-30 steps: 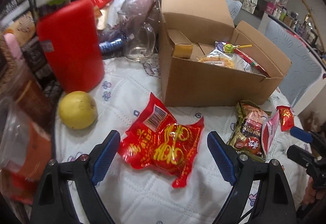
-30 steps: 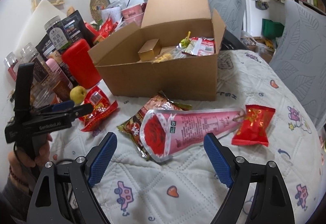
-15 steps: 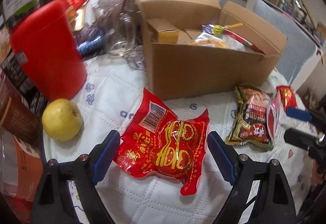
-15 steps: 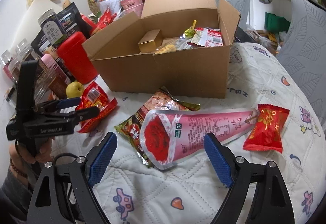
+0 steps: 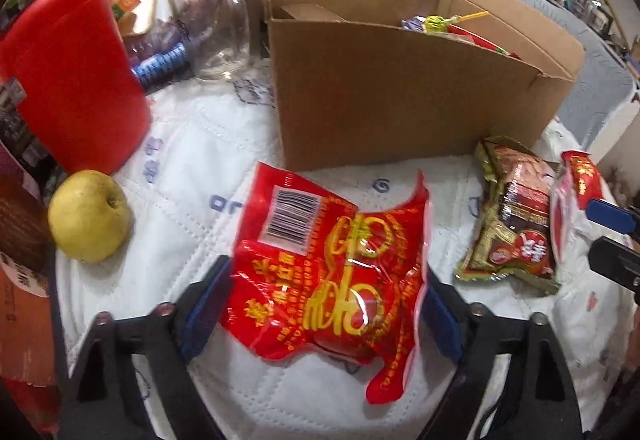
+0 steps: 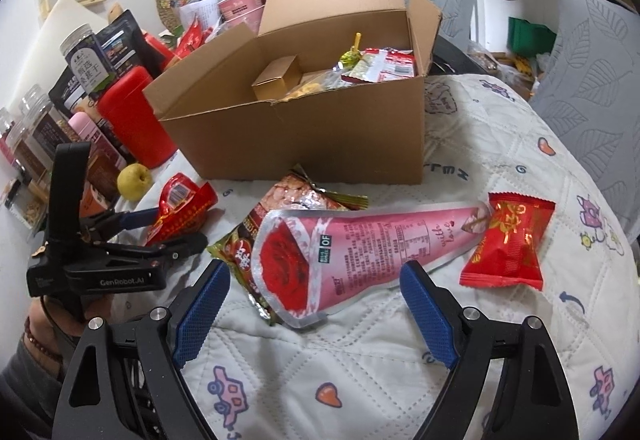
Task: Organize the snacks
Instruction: 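Lower both open grippers toward the red candy packet and pink cone packet, then grasp the red gold-print bag with the left gripper while the right grasps the small red packet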
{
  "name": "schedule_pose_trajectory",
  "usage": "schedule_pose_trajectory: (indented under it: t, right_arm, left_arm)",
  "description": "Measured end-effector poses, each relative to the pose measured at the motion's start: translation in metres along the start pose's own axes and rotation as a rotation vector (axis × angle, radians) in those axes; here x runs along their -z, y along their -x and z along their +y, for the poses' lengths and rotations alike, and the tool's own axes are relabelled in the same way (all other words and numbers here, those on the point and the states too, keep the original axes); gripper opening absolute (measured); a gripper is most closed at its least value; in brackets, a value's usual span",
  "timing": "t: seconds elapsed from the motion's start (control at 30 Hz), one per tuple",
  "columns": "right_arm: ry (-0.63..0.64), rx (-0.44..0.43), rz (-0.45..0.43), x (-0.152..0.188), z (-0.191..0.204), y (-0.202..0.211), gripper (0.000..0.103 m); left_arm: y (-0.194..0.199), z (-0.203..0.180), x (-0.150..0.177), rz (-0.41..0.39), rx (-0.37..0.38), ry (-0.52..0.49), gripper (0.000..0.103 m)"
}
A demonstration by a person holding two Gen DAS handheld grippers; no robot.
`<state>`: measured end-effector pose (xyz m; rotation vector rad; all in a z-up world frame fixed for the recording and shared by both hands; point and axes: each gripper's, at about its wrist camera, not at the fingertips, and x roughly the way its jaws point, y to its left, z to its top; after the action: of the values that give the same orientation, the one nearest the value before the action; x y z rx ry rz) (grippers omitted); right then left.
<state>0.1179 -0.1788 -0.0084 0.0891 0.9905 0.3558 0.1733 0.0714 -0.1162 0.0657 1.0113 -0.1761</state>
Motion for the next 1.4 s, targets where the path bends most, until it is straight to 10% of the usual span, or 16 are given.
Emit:
schedule_pose_trajectory:
  t: [1.1, 1.4]
  right_arm:
    - [-0.1, 0.235, -0.066, -0.01, -0.083, 0.017, 0.087]
    - [-0.158, 0.234, -0.011, -0.014, -0.1, -0.003, 0.053]
  left_arm:
    - [0.067, -0.077, -0.012, -0.138, 0.077, -0.01, 0.077]
    - [0.06, -0.083, -0.014, -0.122, 0.079, -0.015, 0.077]
